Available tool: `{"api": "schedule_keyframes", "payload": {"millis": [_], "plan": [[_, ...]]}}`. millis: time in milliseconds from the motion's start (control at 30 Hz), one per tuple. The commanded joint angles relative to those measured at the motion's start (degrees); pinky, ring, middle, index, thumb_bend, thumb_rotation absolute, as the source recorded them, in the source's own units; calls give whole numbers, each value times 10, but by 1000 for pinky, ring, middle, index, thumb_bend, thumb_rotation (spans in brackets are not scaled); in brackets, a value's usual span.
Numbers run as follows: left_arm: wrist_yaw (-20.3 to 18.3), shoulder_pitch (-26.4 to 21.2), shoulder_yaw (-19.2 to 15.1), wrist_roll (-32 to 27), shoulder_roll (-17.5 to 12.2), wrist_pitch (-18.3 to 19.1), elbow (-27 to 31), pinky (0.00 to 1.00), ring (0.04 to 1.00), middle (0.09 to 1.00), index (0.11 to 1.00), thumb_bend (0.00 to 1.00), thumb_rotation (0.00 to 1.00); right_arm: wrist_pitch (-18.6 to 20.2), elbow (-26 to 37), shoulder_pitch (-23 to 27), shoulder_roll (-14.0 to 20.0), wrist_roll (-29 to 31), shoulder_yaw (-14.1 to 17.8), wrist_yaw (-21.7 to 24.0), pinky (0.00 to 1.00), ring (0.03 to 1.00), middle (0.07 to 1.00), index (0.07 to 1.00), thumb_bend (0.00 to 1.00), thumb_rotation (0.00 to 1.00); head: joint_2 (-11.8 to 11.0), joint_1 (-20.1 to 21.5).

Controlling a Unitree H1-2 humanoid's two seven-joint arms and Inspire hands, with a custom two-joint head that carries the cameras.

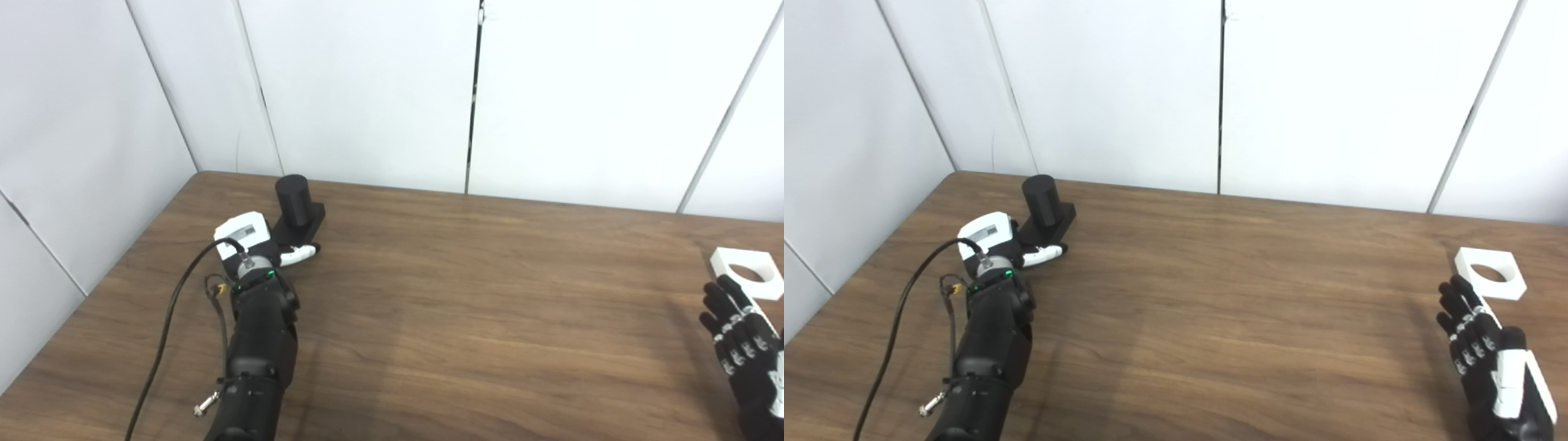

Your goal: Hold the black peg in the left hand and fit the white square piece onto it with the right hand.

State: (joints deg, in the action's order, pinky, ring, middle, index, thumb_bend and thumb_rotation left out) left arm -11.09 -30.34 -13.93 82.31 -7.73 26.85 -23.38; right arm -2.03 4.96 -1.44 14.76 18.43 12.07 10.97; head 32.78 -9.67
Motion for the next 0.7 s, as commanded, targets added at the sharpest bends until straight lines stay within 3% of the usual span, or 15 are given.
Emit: {"api": "schedule_keyframes", "payload": {"millis": [0,667], "plan": [[16,-32,2,-1,-9,1,16,1000,1000,965,873,827,711,0,-6,-23,-3,3,-1,2,975,966,926,920,744,1000,0,-1],[49,-19,17,-37,-20,1,5,999,998,982,875,758,621,16,8,-22,-5,-9,-2,-5,1000,988,918,922,757,1000,7,2]]}}
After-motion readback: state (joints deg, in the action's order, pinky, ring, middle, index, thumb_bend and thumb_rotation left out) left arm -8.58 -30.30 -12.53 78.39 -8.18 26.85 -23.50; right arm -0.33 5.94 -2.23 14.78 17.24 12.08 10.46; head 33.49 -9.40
